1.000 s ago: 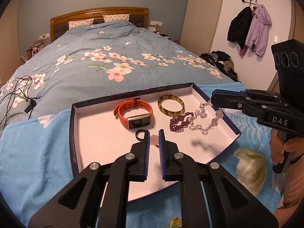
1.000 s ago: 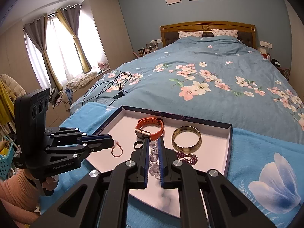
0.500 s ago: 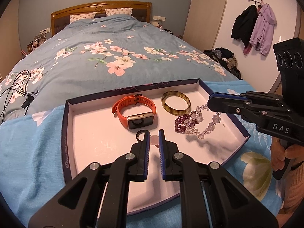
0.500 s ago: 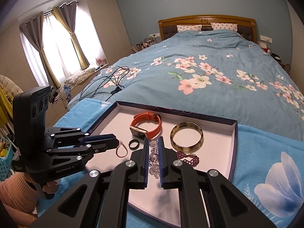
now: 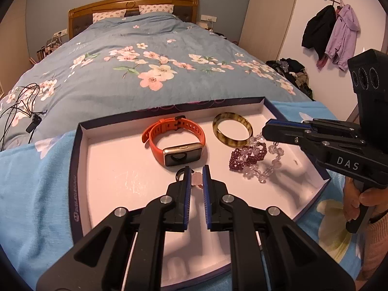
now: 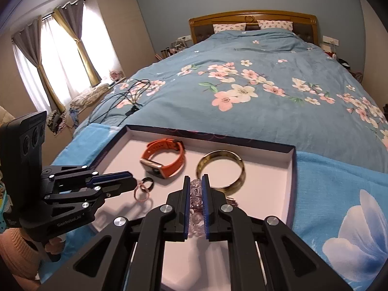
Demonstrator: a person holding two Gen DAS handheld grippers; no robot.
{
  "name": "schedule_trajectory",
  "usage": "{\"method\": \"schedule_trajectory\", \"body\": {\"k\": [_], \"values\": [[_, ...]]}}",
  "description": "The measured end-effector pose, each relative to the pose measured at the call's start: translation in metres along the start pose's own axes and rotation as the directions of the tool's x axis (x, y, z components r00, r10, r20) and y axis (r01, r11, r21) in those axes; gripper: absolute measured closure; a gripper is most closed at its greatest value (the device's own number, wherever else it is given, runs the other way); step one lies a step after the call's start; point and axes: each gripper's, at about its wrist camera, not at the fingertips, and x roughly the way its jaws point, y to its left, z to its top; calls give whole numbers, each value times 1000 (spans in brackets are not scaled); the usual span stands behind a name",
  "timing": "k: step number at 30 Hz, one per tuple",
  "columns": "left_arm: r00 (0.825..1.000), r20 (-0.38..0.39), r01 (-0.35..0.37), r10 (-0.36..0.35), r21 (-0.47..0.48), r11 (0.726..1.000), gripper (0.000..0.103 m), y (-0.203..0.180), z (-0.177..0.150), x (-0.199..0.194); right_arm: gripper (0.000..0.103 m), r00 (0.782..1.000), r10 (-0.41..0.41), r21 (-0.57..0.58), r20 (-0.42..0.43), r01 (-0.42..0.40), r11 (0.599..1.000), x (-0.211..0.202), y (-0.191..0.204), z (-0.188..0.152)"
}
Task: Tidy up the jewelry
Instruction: 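Lower the crystal bracelet into the tray with the right tool while the left tool drops a pink ring there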
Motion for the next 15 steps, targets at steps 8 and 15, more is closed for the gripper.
{"method": "schedule_trajectory", "body": {"k": [8, 15], "values": [[1000, -29, -10, 9, -14, 1000, 91, 4, -3, 14, 92, 999, -36, 3, -6, 36, 999, 8, -7, -1], [1000, 19, -23, 23, -19, 1000, 76, 5, -2, -3, 91, 999, -49, 15, 13, 49, 999, -4, -10, -4]]}}
